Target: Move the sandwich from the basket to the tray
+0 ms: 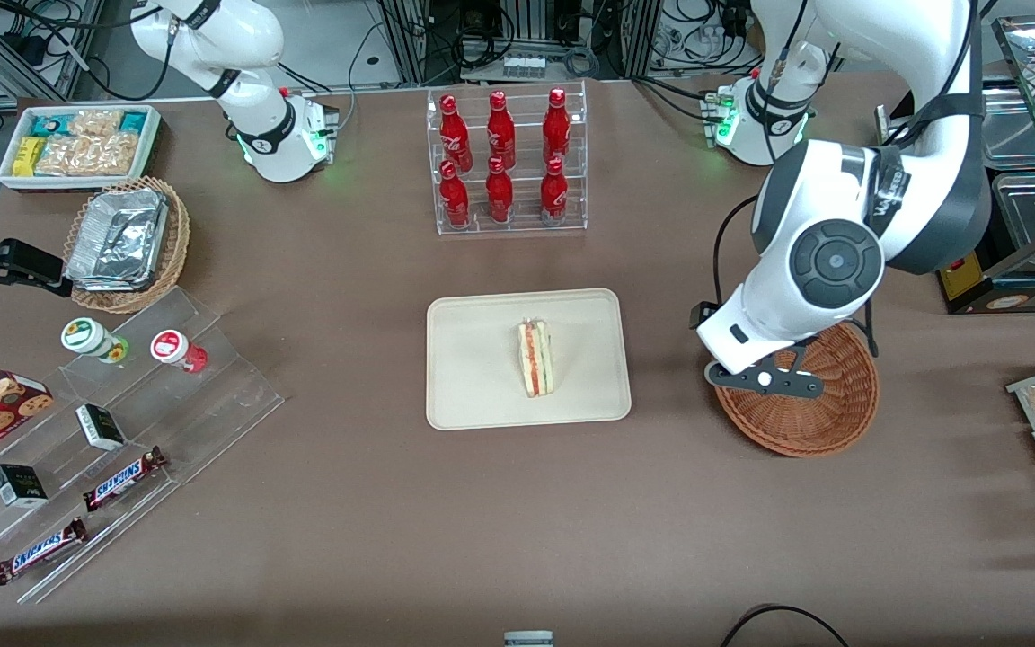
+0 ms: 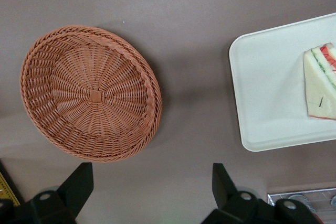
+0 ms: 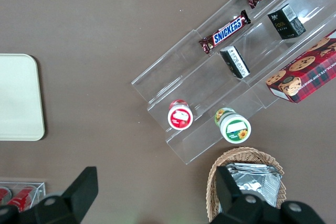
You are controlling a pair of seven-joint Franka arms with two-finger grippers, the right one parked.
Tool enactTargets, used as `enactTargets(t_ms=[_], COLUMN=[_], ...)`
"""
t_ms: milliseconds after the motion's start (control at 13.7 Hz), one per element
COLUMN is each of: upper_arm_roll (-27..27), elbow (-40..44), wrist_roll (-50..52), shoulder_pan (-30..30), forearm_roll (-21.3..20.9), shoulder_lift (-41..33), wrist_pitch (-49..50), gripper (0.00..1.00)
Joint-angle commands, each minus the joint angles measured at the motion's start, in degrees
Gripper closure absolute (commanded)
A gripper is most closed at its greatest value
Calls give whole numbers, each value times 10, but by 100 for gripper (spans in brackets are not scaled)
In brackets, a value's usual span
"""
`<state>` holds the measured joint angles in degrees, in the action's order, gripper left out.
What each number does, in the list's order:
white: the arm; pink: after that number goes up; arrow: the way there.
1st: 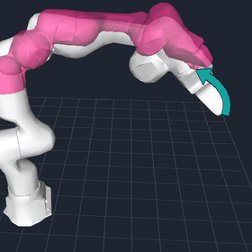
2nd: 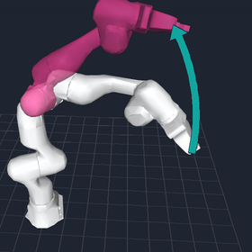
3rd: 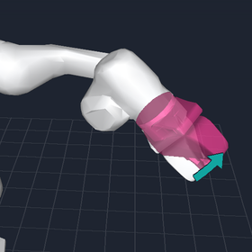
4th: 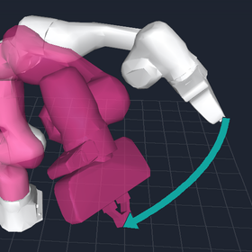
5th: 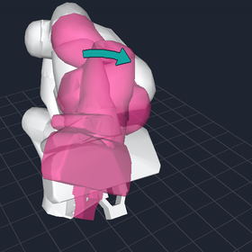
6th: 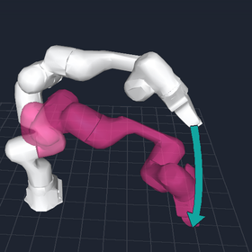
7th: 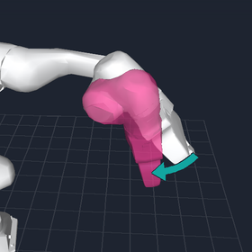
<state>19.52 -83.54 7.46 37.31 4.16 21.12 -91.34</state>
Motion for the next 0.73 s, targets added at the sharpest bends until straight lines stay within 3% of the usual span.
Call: enactTargets(t_ms=[0,438,657], upper_arm_roll=[-81,-221,-226], elbow=[-13,-16,-18], wrist_roll=[-1,-22,-67], shoulder_pan=[-94,-280,-310], forearm_roll=[4,-2,-17], shoulder_lift=[-30,-69,-91], wrist_pitch=[8,34,67], gripper=[0,0,0])
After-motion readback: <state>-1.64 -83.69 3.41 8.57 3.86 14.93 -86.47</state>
